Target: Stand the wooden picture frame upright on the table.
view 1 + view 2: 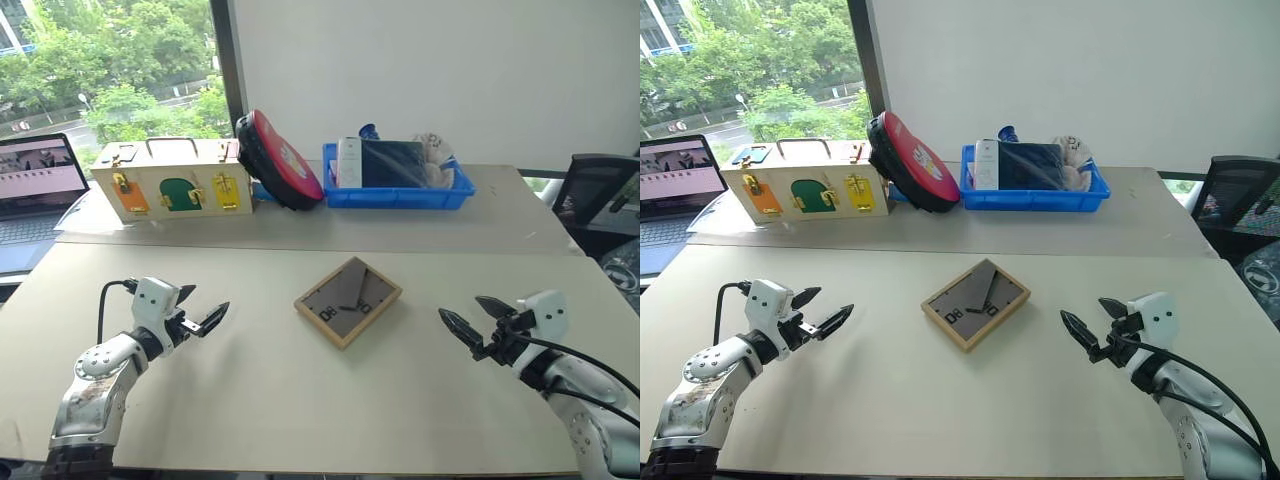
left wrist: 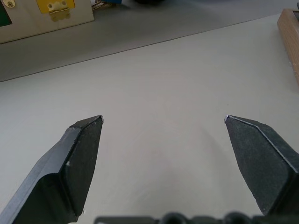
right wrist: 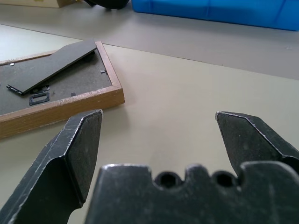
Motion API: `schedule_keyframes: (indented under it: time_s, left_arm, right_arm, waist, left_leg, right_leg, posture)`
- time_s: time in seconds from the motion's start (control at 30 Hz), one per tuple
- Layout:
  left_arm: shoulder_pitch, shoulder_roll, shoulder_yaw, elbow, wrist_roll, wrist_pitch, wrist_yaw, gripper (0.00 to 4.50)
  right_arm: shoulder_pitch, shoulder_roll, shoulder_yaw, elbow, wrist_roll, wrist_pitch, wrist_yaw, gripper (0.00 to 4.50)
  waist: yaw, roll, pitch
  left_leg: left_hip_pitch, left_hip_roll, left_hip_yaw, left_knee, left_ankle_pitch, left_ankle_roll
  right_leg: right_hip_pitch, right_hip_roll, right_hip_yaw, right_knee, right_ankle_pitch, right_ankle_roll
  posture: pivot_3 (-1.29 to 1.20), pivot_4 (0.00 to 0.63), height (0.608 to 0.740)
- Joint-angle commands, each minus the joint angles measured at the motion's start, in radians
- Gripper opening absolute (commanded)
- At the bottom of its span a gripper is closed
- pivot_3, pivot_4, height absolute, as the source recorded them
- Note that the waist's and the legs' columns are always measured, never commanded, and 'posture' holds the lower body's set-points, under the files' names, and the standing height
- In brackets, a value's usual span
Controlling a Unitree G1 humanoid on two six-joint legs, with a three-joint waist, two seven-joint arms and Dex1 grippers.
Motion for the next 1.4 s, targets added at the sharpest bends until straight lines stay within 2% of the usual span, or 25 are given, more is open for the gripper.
schedule_keyframes:
  time_s: [0.03,0.17,0.33,0.53,0.83,1.13,1.27,1.37,1.4]
  left_arm:
    - [-0.045,0.051,0.013,0.007,-0.033,-0.006,-0.077,4.5]
    - [-0.152,0.164,0.052,0.011,-0.161,0.063,-0.266,4.5]
    - [-0.221,0.335,-0.016,-0.033,-0.223,0.146,-0.509,4.5]
    - [-0.338,0.372,-0.086,-0.01,-0.248,0.215,-0.629,4.5]
    - [-0.558,0.311,-0.203,0.186,-0.173,0.173,-0.728,4.5]
    - [-0.796,0.192,-0.309,0.463,-0.06,0.069,-0.842,4.5]
    - [-0.842,0.153,-0.31,0.582,0.004,0.035,-0.779,4.5]
    - [-0.876,0.109,-0.316,0.677,0.073,-0.025,-0.692,3.69]
    - [-0.885,0.094,-0.322,0.701,0.097,-0.053,-0.673,3.26]
  right_arm:
    - [-0.021,-0.033,-0.034,-0.027,0.032,-0.021,0.037,4.48]
    - [-0.103,-0.167,-0.023,-0.042,0.135,0.07,0.186,4.48]
    - [-0.196,-0.366,0.056,-0.142,0.22,0.169,0.356,4.48]
    - [-0.23,-0.464,0.077,-0.211,0.281,0.268,0.39,4.48]
    - [-0.122,-0.451,-0.013,-0.325,0.316,0.383,0.238,4.48]
    - [0.003,-0.314,-0.157,-0.537,0.514,0.501,-0.073,4.48]
    - [0.077,-0.292,-0.179,-0.556,0.535,0.539,-0.19,4.48]
    - [0.084,-0.298,-0.158,-0.515,0.505,0.564,-0.256,3.69]
    - [0.077,-0.303,-0.143,-0.503,0.481,0.567,-0.275,3.31]
  waist:
    - [0.0,0.0,0.0]
    - [-0.002,0.0,0.001]
    - [-0.005,0.001,0.0]
    - [0.005,0.0,0.0]
    - [0.003,0.0,0.0]
    - [0.002,0.0,0.0]
    - [0.001,0.0,0.0]
    - [0.002,0.0,0.0]
    - [0.002,0.0,0.0]
  left_leg:
    - [0.0,0.0,0.0,0.0,0.0,0.0]
    - [-0.002,0.0,0.0,0.001,0.0,0.0]
    - [0.0,0.0,0.0,0.0,-0.002,0.002]
    - [-0.003,0.0,0.0,0.001,-0.002,0.002]
    - [-0.004,0.0,-0.002,0.003,-0.002,0.002]
    - [-0.013,-0.001,-0.013,0.011,-0.003,0.004]
    - [-0.014,-0.002,-0.015,0.011,-0.003,0.004]
    - [-0.013,-0.002,-0.016,0.012,-0.003,0.004]
    - [-0.013,-0.002,-0.016,0.013,-0.003,0.004]
  right_leg:
    - [0.0,0.0,0.0,0.0,0.0,0.0]
    - [-0.001,0.0,0.0,0.001,0.0,0.0]
    - [0.0,0.0,0.0,-0.001,-0.004,0.005]
    - [0.0,-0.001,-0.001,-0.004,-0.004,0.005]
    - [0.001,0.0,-0.004,-0.004,-0.004,0.005]
    - [0.0,0.0,-0.015,-0.002,-0.001,0.001]
    - [0.001,0.0,-0.016,-0.002,-0.001,0.001]
    - [0.001,-0.001,-0.016,-0.001,-0.001,0.001]
    - [0.001,-0.001,-0.016,-0.001,-0.001,0.001]
  posture:
    - [0.0,0.15,0.731]
    - [0.0,0.15,0.731]
    - [0.0,0.15,0.731]
    - [0.0,0.15,0.731]
    - [0.0,0.15,0.731]
    - [0.0,0.15,0.731]
    - [0.0,0.15,0.731]
    - [0.0,0.15,0.731]
    - [0.0,0.15,0.731]
